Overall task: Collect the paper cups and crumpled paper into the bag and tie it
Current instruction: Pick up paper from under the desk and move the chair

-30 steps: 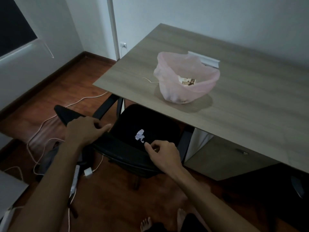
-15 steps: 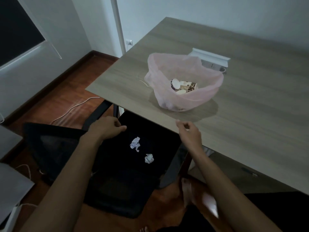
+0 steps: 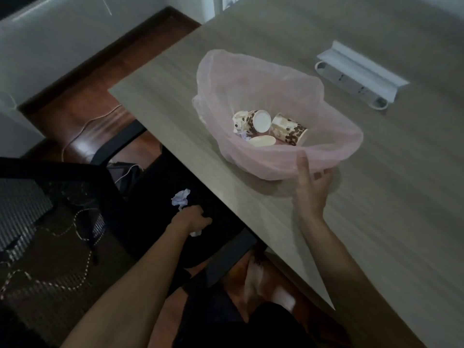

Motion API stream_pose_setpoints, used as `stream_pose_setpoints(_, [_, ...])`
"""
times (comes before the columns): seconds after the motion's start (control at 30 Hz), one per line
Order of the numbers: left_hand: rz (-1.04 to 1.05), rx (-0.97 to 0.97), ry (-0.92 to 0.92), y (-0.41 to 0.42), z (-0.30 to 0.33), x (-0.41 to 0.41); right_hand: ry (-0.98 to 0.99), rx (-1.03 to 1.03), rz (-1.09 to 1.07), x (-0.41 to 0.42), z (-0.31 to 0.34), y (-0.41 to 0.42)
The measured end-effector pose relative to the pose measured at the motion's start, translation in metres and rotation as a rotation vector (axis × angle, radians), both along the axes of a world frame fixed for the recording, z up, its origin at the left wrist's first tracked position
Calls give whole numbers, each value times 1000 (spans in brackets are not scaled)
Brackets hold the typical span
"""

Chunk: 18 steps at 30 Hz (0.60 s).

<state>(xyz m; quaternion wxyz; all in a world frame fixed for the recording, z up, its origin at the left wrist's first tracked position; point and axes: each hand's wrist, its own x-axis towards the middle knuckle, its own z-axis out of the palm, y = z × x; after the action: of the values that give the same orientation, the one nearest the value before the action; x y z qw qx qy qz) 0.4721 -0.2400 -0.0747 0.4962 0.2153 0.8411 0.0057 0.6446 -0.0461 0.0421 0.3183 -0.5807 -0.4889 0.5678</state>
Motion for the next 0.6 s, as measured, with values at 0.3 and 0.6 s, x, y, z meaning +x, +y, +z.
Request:
stream_pose_setpoints(0.3, [212,-42,110,-4,-96,6,67,73,-36,0,-7,30])
stream_pose_setpoints(0.6, [243,-68,140,-15,-174,12,54,136,-43,-2,-23,41])
